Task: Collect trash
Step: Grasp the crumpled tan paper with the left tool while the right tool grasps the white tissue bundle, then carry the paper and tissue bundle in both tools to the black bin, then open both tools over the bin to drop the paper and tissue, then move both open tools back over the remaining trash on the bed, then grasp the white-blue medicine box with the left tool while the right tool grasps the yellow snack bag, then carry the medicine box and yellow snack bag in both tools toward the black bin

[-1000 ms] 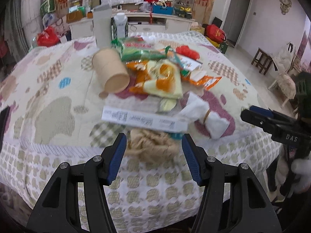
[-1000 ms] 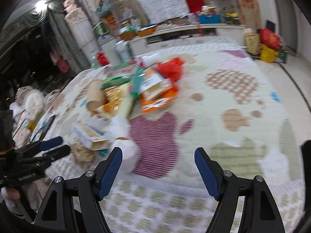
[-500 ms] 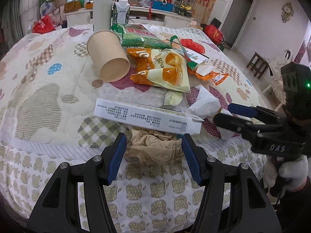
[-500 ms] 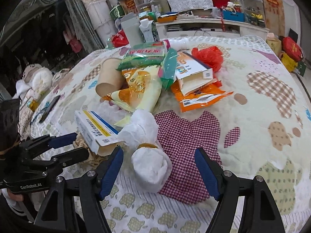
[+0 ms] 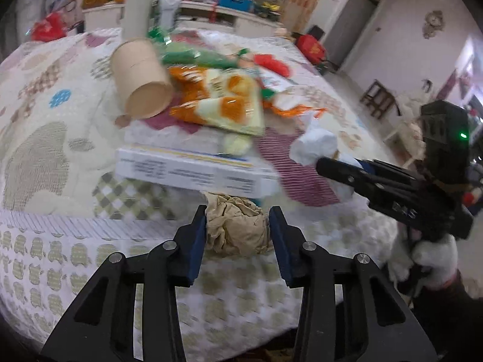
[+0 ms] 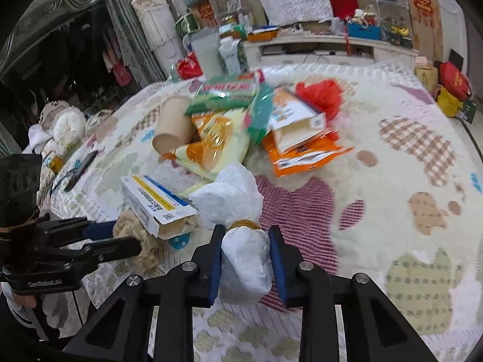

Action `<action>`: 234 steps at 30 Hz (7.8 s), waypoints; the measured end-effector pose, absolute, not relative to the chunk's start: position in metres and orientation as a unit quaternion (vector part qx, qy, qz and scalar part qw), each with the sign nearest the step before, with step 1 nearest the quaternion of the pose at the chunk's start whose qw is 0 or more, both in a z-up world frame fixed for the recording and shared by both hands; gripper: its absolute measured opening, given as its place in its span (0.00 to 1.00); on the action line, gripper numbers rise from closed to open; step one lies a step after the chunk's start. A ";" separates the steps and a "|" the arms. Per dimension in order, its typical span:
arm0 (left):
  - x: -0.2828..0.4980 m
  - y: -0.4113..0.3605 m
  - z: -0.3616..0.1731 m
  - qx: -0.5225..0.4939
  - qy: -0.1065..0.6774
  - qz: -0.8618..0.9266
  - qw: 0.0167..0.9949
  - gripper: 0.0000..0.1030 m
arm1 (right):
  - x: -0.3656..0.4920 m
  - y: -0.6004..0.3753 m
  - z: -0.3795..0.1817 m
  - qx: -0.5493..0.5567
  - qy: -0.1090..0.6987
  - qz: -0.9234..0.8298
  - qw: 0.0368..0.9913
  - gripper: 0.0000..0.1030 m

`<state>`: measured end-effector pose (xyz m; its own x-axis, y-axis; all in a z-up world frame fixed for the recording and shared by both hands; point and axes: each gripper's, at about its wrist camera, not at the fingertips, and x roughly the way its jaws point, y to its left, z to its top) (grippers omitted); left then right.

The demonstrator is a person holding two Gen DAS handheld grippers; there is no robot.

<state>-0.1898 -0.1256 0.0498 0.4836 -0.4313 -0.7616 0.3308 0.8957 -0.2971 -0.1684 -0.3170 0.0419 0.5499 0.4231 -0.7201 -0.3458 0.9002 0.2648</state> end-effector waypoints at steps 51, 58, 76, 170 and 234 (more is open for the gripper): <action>-0.183 -0.370 0.093 0.104 0.378 -0.357 0.848 0.37 | -0.258 -0.545 0.070 0.163 0.352 -0.013 0.921 0.27; -0.181 -0.411 0.088 0.099 0.388 -0.391 0.828 0.37 | -0.280 -0.595 0.066 0.183 0.350 -0.070 0.916 0.27; -0.180 -0.543 0.065 0.085 0.422 -0.462 0.775 0.41 | -0.322 -0.705 0.039 0.237 0.359 -0.186 0.883 0.27; -0.205 -0.053 0.060 -0.110 0.472 -0.121 0.866 0.60 | -0.177 -0.377 0.042 0.115 0.438 0.160 0.877 0.68; -0.181 -0.083 0.070 -0.116 0.442 -0.144 0.878 0.46 | -0.181 -0.349 0.077 0.102 0.371 0.232 0.894 0.38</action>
